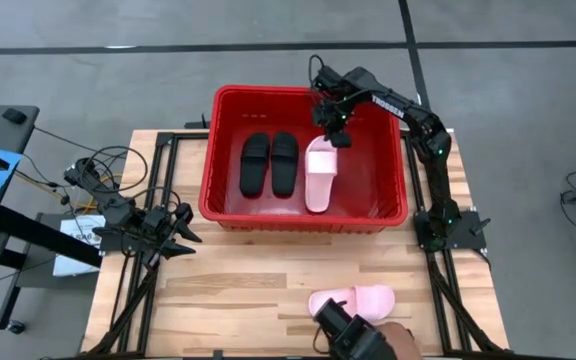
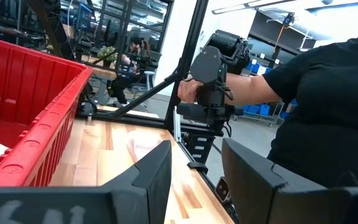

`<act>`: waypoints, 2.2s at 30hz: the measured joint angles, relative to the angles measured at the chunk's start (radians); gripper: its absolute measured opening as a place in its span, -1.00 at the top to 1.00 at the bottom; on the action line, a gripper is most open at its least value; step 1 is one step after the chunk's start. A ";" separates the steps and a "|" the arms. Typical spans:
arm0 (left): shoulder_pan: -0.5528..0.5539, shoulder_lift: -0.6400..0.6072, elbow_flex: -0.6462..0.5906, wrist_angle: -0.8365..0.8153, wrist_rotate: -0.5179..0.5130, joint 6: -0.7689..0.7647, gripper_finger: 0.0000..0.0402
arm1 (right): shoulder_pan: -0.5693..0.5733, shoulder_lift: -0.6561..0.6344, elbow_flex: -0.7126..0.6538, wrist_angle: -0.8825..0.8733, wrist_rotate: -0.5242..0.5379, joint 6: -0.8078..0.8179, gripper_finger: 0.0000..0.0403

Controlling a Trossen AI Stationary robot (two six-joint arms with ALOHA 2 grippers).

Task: Pick and place slides into bin
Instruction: Put the pink slipper into the red bin

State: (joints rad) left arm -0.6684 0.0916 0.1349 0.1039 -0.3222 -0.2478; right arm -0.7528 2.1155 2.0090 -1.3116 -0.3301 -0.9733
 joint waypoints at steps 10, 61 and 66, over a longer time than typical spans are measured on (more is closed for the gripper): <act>0.000 0.000 0.000 0.000 0.000 0.000 0.34 | 0.027 0.000 0.000 0.034 0.070 0.003 0.84; 0.000 0.000 0.000 -0.009 0.001 0.000 0.34 | 0.072 -0.011 0.024 0.053 0.259 0.070 0.32; 0.000 0.000 0.000 -0.009 0.001 0.000 0.34 | 0.116 -0.011 0.111 0.020 0.267 0.136 0.31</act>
State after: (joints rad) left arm -0.6682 0.0917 0.1349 0.0953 -0.3214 -0.2474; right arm -0.6368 2.1048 2.1204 -1.2921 -0.0627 -0.8371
